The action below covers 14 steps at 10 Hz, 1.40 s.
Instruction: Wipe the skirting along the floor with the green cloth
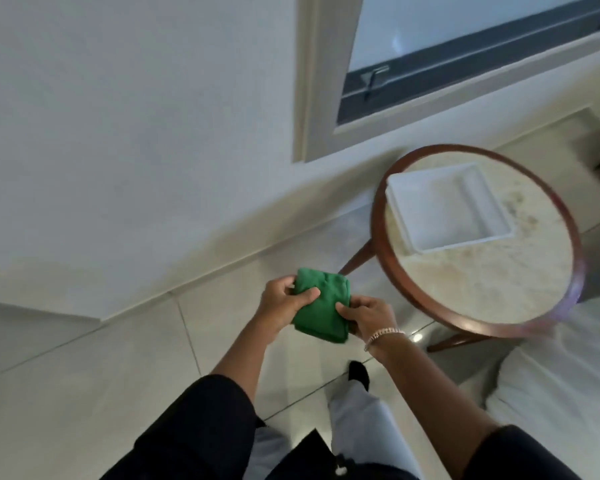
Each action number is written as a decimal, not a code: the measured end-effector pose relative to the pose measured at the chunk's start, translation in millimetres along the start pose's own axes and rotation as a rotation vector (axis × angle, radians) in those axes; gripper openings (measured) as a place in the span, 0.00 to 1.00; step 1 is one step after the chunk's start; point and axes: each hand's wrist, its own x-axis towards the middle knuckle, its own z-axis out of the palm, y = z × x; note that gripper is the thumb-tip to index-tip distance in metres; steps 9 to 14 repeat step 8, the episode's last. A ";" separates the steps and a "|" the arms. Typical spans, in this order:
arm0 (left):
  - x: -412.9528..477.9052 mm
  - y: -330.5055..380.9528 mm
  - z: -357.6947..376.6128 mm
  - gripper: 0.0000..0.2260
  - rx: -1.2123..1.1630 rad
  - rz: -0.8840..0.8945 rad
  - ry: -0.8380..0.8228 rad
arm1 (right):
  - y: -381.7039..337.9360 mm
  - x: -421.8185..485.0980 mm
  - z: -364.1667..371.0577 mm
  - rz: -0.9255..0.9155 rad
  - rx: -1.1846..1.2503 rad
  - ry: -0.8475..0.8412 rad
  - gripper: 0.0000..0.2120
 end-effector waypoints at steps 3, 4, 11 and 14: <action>85.9 56.7 192.1 0.17 -0.040 -0.051 -0.141 | -77.5 105.2 -197.2 -0.134 -0.142 0.207 0.05; 139.6 68.8 256.8 0.17 -0.016 -0.078 -0.008 | -115.7 153.5 -241.0 -0.216 -0.279 0.294 0.06; 252.6 81.7 349.6 0.21 0.388 -0.058 0.191 | -143.7 307.9 -290.9 -0.256 -0.436 0.413 0.13; 252.6 81.7 349.6 0.21 0.388 -0.058 0.191 | -143.7 307.9 -290.9 -0.256 -0.436 0.413 0.13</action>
